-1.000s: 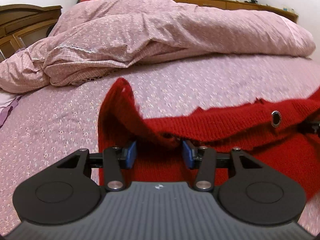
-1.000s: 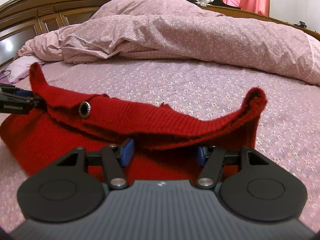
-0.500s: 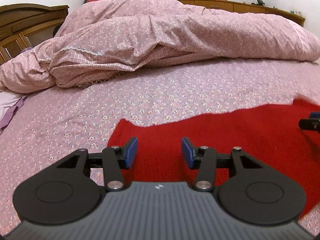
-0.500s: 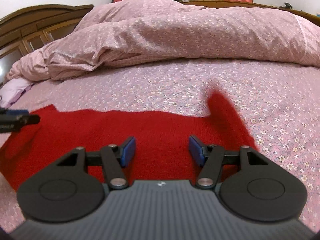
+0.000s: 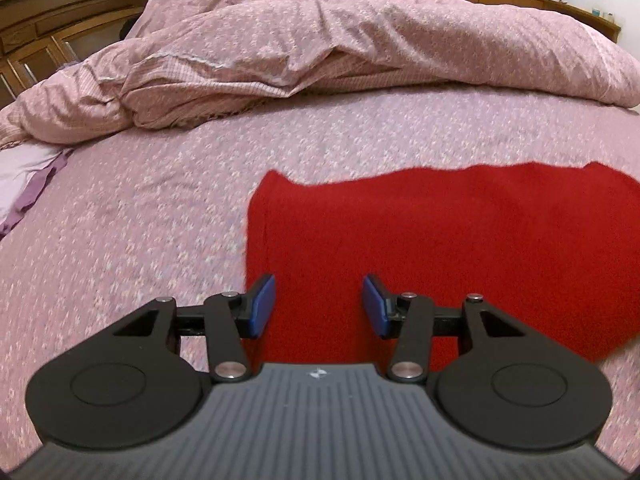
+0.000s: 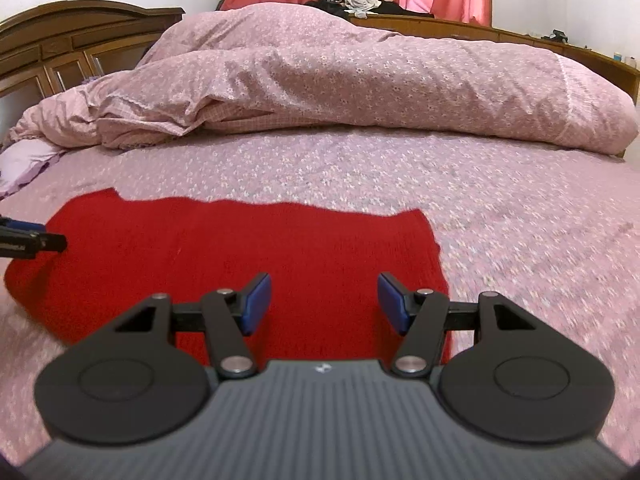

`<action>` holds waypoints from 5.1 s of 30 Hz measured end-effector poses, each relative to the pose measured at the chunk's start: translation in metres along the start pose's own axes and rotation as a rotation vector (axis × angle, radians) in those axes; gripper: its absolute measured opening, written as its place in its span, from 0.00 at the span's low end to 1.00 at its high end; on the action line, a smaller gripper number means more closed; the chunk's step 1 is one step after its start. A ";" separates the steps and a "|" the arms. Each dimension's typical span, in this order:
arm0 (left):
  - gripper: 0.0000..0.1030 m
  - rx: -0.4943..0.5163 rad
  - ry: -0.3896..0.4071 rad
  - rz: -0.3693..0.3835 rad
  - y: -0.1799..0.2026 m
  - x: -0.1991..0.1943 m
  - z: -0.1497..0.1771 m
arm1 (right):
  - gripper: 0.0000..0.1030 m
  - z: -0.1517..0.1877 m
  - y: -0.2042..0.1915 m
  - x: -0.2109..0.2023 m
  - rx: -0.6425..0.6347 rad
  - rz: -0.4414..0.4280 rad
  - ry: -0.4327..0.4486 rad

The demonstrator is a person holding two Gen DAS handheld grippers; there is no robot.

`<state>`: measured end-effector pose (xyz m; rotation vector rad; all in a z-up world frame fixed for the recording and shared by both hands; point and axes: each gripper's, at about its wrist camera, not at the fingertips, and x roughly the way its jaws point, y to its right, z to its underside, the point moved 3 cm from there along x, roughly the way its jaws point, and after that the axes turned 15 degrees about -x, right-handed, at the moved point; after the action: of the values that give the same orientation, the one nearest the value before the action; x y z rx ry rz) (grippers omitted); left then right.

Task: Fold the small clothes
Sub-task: 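Press the folded cardigan flat with both open grippers, then grasp one end of the folded cardigan with the right gripper and lift, then fold the lifted end over the cardigan with the right gripper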

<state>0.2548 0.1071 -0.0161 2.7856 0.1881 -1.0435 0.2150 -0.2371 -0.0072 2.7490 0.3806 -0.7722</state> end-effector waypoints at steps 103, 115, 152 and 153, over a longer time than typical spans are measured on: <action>0.69 -0.306 -0.122 -0.095 -0.023 -0.036 0.038 | 0.39 0.080 0.027 0.048 1.119 -0.093 0.166; 0.69 -0.316 -0.115 -0.093 -0.030 -0.043 0.032 | 0.36 0.066 0.029 0.042 1.020 -0.079 0.144; 0.69 -0.398 -0.095 -0.119 -0.099 -0.057 0.034 | 0.34 -0.107 -0.094 0.029 0.276 -0.153 0.248; 0.69 -0.404 -0.097 -0.119 -0.102 -0.057 0.035 | 0.34 -0.109 -0.102 0.030 0.257 -0.156 0.242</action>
<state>0.1722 0.1965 -0.0150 2.3807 0.4977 -1.0297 0.2590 -0.1026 0.0485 3.0964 0.5874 -0.5563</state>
